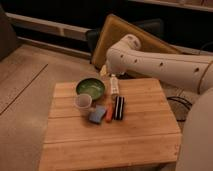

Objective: Drag the ceramic bowl in a circle

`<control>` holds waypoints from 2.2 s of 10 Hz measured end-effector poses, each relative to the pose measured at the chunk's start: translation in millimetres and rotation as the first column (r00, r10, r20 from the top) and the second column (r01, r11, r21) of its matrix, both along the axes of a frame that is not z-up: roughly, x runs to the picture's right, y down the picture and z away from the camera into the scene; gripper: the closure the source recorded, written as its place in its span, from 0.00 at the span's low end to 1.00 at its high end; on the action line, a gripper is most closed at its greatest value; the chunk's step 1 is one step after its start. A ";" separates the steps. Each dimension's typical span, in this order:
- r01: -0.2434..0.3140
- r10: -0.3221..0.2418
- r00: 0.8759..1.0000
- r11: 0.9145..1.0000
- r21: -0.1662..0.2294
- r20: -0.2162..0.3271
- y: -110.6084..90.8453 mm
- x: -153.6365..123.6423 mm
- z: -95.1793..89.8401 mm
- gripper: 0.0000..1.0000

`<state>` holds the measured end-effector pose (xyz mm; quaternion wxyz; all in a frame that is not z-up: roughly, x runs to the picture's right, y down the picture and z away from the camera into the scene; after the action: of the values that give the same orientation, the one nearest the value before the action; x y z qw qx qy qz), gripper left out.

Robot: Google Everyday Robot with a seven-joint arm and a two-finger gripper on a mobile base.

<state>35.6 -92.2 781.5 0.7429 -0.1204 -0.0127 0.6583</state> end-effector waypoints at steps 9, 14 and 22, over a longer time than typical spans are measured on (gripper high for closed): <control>-0.017 0.016 0.997 1.000 0.011 0.076 -0.7 -17.2 27.3 0.35; -0.038 0.048 0.991 0.996 -0.082 0.122 21.8 -28.2 59.2 0.35; -0.056 0.103 0.987 0.939 -0.340 0.123 71.1 -33.8 175.0 0.35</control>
<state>1.7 -21.1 956.5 0.6818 -0.2898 0.0431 0.6703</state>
